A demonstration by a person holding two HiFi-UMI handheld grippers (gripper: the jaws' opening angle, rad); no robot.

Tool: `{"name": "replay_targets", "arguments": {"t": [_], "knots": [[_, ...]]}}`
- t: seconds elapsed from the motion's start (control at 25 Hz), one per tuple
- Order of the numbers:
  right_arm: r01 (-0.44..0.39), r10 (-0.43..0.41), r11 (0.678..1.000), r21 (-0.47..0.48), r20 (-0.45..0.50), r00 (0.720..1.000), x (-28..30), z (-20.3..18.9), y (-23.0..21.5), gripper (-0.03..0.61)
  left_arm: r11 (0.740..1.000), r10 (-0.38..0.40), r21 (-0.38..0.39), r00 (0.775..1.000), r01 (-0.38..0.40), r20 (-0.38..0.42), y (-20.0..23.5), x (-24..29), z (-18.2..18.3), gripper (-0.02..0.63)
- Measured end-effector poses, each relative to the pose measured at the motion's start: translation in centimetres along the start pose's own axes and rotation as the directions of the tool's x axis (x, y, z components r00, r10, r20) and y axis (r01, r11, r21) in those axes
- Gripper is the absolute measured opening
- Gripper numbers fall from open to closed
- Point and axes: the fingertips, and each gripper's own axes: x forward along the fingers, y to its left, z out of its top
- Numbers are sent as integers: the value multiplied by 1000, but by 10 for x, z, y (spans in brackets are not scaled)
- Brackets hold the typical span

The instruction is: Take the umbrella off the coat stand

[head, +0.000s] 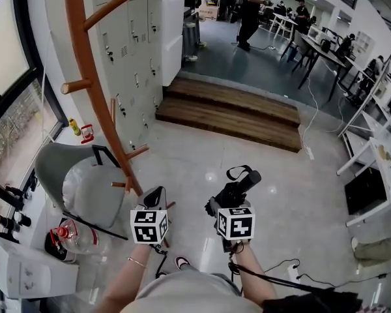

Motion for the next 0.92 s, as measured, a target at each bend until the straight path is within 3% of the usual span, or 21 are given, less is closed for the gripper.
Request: {"name": "replay_targets", "arguments": {"t": [0.92], "knots": [[-50,49,998,-38,-34,998,3,-4,26,264,999,12,-45,1000,-11,15,14,-8,-4,5]]}}
